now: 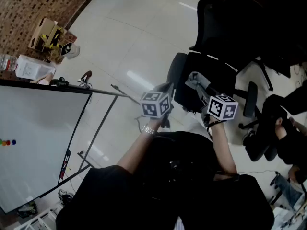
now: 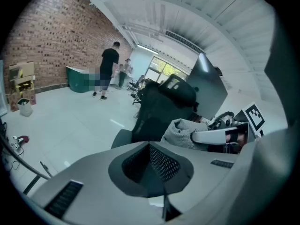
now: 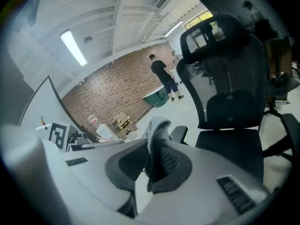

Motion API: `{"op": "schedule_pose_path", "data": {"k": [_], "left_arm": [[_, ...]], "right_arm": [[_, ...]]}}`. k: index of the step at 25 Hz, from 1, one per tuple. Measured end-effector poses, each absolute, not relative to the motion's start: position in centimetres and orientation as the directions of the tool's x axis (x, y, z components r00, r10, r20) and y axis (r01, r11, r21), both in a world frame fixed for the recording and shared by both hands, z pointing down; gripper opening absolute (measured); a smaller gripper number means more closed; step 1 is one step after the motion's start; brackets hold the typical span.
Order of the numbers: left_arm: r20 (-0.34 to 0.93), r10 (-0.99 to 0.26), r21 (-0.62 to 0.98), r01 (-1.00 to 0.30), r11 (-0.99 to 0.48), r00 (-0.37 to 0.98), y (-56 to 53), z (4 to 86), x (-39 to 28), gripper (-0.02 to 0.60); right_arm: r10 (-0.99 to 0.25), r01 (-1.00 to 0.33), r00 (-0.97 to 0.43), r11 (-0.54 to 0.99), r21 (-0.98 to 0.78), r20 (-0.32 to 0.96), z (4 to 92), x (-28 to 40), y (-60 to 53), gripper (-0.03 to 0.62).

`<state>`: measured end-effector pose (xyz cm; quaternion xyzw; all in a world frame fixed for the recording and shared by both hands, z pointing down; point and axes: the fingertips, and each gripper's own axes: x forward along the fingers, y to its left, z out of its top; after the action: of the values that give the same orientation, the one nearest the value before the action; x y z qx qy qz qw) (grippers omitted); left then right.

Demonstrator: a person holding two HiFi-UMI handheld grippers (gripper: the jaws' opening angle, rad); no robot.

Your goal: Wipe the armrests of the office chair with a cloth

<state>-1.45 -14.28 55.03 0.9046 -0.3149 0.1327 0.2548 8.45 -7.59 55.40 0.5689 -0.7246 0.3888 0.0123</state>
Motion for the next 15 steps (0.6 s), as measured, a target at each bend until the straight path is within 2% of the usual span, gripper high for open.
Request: {"op": "schedule_pose_path", "data": {"k": [8, 11, 15], "left_arm": [[0.427, -0.571, 0.389, -0.712, -0.584, 0.701, -11.8, 52.8, 1.2, 0.000], [0.449, -0.610, 0.352, -0.757, -0.551, 0.653, -11.7, 53.1, 0.1, 0.000], [0.454, -0.666, 0.358, -0.805, -0.472, 0.592, -13.8, 52.7, -2.6, 0.000]], "right_arm": [[-0.775, -0.811, -0.421, 0.089, -0.578, 0.471, 55.3, 15.4, -11.6, 0.015], [-0.739, -0.810, -0.482, 0.171, -0.560, 0.470, 56.3, 14.8, -15.1, 0.017], [-0.628, -0.800, -0.557, 0.232, -0.553, 0.543, 60.9, 12.1, -19.0, 0.017]]}}
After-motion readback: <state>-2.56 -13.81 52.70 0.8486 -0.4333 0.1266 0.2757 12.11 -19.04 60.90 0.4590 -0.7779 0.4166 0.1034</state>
